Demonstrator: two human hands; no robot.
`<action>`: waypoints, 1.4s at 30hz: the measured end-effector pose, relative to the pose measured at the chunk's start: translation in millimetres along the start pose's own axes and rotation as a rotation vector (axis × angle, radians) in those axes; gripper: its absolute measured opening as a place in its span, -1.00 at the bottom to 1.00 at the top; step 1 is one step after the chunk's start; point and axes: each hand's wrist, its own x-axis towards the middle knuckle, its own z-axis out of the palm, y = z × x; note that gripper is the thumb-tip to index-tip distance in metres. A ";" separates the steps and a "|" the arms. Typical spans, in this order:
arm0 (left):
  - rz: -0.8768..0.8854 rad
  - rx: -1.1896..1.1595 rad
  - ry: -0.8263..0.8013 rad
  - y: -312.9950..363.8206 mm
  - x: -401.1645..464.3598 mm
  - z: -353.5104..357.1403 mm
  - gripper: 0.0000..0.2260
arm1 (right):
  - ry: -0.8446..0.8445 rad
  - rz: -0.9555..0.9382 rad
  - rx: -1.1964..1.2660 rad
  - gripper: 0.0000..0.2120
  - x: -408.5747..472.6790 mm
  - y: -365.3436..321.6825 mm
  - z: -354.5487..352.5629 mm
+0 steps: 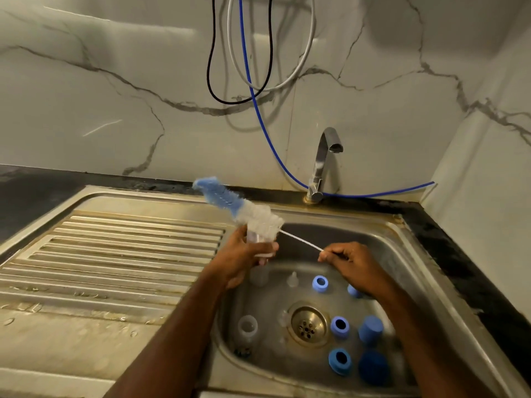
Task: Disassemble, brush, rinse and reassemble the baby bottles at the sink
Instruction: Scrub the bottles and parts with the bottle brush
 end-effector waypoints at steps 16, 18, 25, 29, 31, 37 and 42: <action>-0.009 -0.415 0.011 -2.0 7.8 -2.7 -0.59 | 0.125 0.033 -0.078 -0.82 1.1 -10.6 3.9; 0.015 -0.448 0.020 -0.2 7.5 -9.0 -0.52 | 0.130 0.035 -0.066 -0.78 -1.0 -4.9 -3.6; -0.053 -0.311 0.036 1.0 0.2 5.3 -0.55 | 0.115 -0.008 -0.092 -0.76 -1.2 -17.7 9.2; -0.035 -0.320 -0.020 -0.1 2.2 -4.3 -0.41 | 0.204 0.042 -0.107 -0.73 -0.2 -9.3 1.1; -0.033 -0.282 -0.002 -1.2 2.4 0.5 -0.32 | 0.218 0.049 -0.119 -0.72 1.1 -10.9 5.6; -0.085 -0.400 0.009 -1.4 6.7 -8.6 -0.52 | 0.155 0.032 -0.119 -0.69 1.5 -6.8 -0.3; -0.030 -0.351 0.031 -3.4 10.1 1.6 -0.59 | 0.143 0.033 -0.157 -0.64 2.3 -7.8 2.2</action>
